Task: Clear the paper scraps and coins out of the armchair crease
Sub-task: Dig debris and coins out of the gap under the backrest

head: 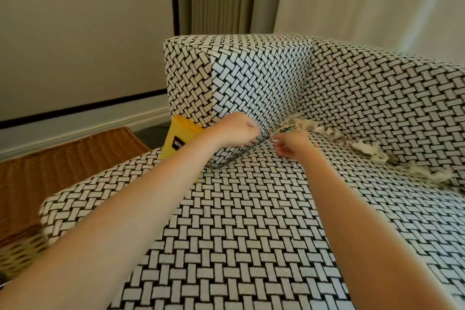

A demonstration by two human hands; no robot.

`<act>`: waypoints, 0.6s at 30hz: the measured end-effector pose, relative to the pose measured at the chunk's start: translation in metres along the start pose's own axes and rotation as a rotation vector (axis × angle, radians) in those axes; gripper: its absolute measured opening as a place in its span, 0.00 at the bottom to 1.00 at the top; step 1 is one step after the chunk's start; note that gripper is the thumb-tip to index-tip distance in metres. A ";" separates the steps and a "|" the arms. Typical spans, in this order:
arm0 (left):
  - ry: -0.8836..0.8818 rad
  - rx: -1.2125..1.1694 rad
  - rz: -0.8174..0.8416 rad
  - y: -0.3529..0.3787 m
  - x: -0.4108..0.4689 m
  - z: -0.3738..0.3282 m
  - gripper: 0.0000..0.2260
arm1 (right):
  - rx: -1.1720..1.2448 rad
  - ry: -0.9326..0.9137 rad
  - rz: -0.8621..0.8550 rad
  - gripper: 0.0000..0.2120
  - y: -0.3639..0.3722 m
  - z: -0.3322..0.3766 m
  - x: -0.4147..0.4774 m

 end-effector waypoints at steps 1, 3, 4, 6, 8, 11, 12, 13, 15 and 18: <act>-0.023 0.068 -0.011 0.007 0.011 0.001 0.08 | 0.043 -0.011 -0.029 0.11 -0.001 -0.007 0.004; -0.092 0.132 -0.030 0.021 0.033 0.005 0.11 | 0.074 -0.035 -0.081 0.10 -0.004 -0.015 0.012; -0.126 0.143 -0.032 0.027 0.041 0.008 0.14 | 0.053 -0.048 -0.093 0.10 -0.006 -0.017 0.017; -0.157 0.171 -0.033 0.038 0.058 0.011 0.17 | -0.113 -0.095 -0.095 0.09 -0.012 -0.016 0.025; -0.182 0.173 -0.042 0.046 0.073 0.014 0.16 | -0.408 -0.157 -0.096 0.08 -0.013 -0.011 0.030; -0.206 0.156 -0.059 0.052 0.088 0.020 0.15 | -0.795 -0.194 -0.119 0.13 0.000 -0.005 0.038; -0.203 0.151 -0.061 0.054 0.092 0.023 0.15 | -0.881 -0.197 -0.154 0.17 0.005 -0.003 0.042; -0.203 0.141 -0.049 0.057 0.095 0.026 0.16 | -0.944 -0.200 -0.197 0.19 0.009 -0.003 0.046; -0.195 0.109 -0.018 0.061 0.108 0.032 0.18 | -1.006 -0.203 -0.290 0.22 0.014 -0.003 0.055; -0.162 0.070 0.002 0.067 0.116 0.039 0.19 | -1.051 -0.158 -0.327 0.24 0.017 -0.004 0.063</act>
Point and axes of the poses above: each hand's wrist, its own x-axis towards the middle knuckle, its own y-axis out of the palm, z = x × y, the point moved 2 cm from there along x, towards the middle knuckle, and after that the axes turned 12 degrees about z, right-handed, at the moved point
